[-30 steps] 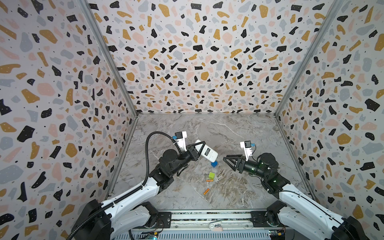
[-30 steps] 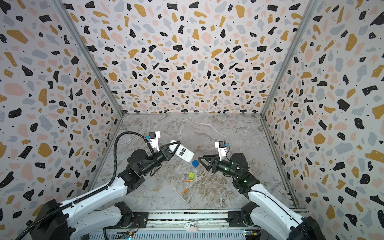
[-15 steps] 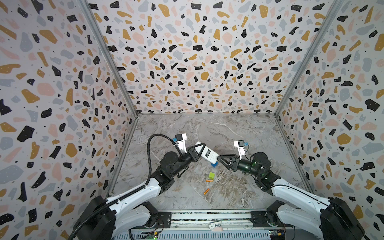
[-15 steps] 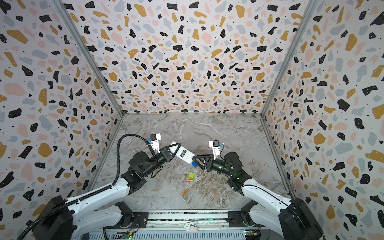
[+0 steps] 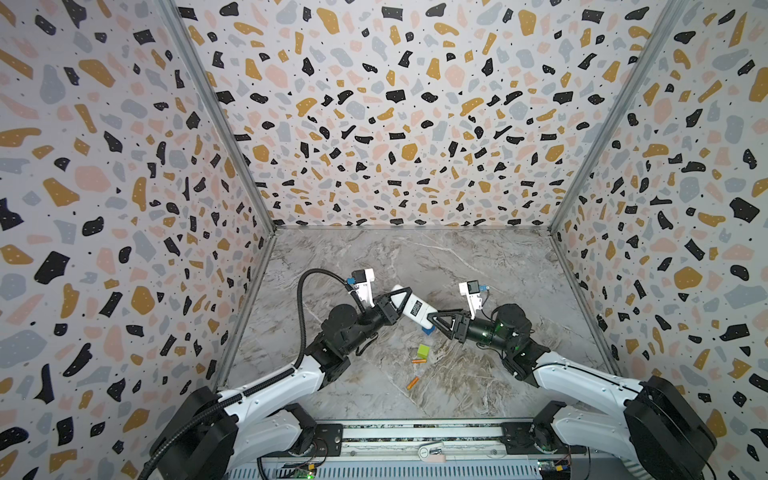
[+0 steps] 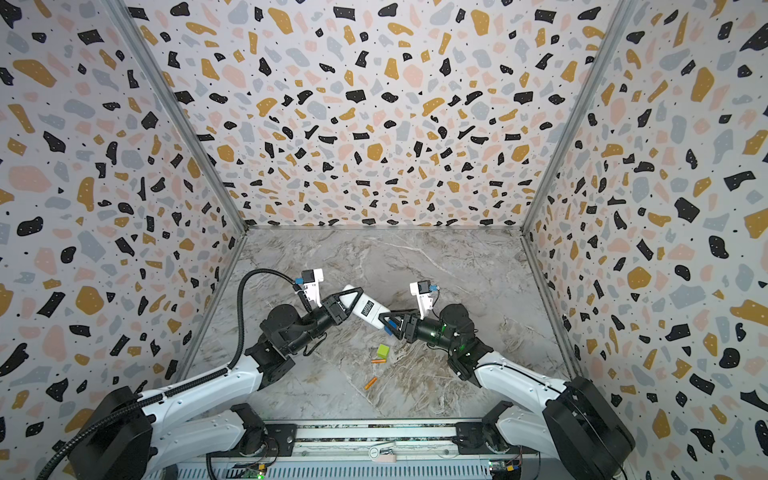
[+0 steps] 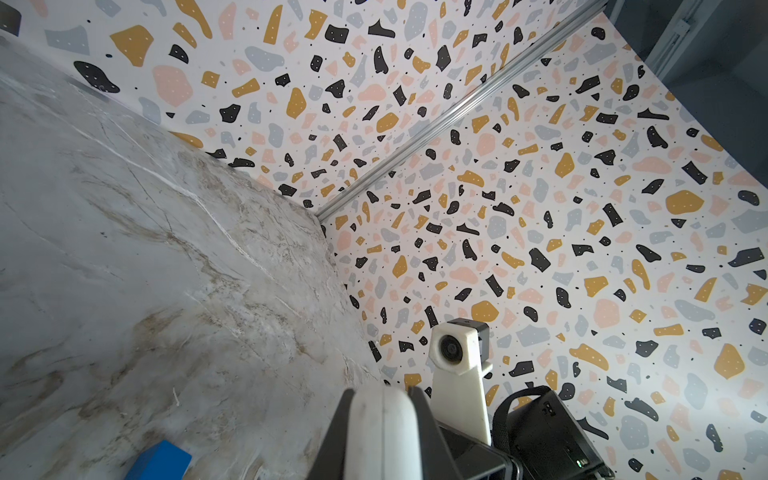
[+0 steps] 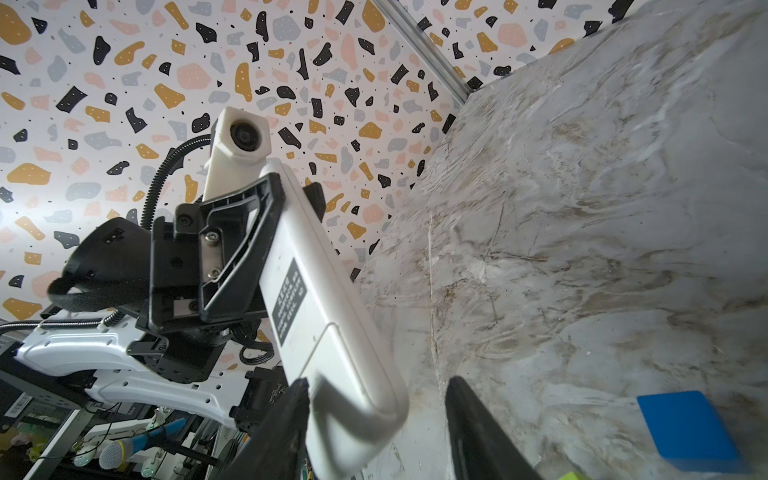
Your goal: Load the batteries into the remote control
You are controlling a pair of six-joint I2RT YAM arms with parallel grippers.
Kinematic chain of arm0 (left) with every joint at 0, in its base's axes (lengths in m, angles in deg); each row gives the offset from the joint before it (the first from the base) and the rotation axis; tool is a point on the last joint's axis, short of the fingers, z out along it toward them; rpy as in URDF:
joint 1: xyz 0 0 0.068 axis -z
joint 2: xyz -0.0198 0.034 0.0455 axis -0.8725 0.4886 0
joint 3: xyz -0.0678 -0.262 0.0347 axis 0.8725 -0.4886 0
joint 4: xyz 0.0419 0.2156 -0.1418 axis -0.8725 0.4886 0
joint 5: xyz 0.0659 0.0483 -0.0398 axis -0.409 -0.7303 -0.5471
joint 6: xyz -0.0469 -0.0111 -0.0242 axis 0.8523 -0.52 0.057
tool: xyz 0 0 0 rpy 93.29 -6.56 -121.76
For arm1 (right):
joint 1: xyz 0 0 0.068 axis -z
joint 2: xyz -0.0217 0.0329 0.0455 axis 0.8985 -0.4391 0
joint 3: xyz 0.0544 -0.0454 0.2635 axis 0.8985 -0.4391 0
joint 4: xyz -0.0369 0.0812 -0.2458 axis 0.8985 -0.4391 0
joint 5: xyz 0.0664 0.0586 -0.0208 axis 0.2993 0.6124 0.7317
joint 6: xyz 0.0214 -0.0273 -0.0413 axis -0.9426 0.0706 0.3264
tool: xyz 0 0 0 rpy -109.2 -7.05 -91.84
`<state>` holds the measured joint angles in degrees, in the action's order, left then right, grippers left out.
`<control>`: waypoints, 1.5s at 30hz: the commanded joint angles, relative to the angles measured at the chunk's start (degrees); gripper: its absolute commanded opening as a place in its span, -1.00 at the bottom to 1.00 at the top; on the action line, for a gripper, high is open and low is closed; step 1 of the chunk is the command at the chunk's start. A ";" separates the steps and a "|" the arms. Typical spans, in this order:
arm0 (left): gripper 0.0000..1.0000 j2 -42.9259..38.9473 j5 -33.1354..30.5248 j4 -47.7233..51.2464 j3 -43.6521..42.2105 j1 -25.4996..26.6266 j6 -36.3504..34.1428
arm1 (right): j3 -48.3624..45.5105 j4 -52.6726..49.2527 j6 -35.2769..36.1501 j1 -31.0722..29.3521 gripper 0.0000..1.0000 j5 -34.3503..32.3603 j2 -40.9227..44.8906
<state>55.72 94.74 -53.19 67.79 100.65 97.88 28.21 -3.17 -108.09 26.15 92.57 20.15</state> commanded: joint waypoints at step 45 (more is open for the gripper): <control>-1.00 -0.08 -1.77 -2.95 -1.68 -1.39 -0.50 | 1.91 3.68 0.84 -0.82 -0.99 1.50 1.44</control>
<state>55.90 94.46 -55.59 66.91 99.69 97.88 28.21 -1.56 -110.78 25.80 91.63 20.46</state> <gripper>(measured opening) 0.179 0.265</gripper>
